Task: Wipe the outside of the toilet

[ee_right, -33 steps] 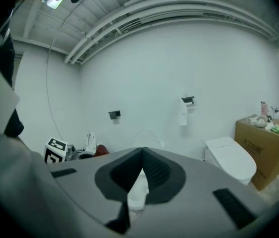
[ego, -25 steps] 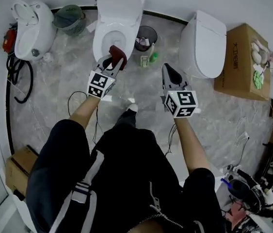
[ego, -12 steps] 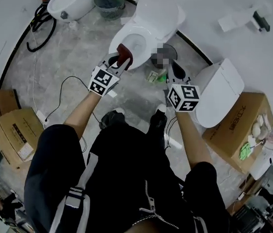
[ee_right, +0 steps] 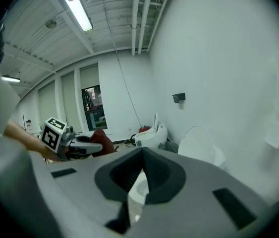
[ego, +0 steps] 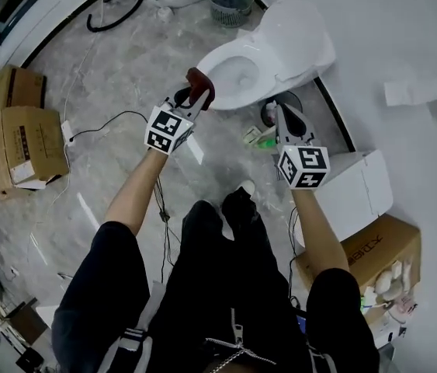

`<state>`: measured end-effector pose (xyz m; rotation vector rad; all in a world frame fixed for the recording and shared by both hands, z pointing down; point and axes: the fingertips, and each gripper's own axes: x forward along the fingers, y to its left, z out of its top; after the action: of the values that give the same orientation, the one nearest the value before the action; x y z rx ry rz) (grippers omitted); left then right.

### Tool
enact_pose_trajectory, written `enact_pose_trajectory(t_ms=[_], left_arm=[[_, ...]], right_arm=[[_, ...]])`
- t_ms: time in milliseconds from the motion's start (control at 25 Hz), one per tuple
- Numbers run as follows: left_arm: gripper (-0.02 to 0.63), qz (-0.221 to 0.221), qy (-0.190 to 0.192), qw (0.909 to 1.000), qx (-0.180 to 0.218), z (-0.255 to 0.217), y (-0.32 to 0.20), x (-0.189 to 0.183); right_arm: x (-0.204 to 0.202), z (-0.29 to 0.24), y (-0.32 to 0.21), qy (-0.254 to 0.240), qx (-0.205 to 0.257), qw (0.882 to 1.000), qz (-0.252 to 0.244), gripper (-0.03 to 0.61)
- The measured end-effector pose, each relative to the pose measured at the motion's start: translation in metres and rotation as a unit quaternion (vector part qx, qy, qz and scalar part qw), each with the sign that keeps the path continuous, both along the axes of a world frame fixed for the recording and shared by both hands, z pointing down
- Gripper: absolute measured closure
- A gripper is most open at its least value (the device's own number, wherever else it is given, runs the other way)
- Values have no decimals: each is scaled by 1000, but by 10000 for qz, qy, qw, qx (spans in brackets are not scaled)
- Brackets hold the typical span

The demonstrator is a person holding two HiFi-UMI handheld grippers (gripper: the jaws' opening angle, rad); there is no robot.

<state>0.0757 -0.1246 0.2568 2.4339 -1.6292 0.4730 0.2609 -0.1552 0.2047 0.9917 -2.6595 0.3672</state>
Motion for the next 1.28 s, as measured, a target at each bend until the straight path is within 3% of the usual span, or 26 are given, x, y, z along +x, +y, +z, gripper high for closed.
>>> enact_pose_trajectory(t_ms=[240,360,560,680,880,1040,1280], left_arm=[[549,-559,199,9982,10,80,1,-4],[549,-730,-9,9973,-17,138,8,-10],[549,-1235,47,9923,-37,248,36,-19],[549,-1290,-233,9913,-76,313,46,-28],[549,-1573,-341,9870,35,410,39,-51],[549,-1641,-851,9827,-73,475,25,-79],[549,-1781,-851,9803,50,520,-13,-111]], right_arm=[[16,66,-6,-146,213,9997,-43,577],[17,126,-10,-268,252,9992,-134,577],[14,239,-13,-247,315,9982,-454,577],[3,291,-8,-310,358,9963,-711,577],[-13,367,-2,-300,737,9903,-1140,577],[-8,407,-8,-405,969,9868,-1234,577],[4,438,-11,-461,1079,9858,-1200,577]])
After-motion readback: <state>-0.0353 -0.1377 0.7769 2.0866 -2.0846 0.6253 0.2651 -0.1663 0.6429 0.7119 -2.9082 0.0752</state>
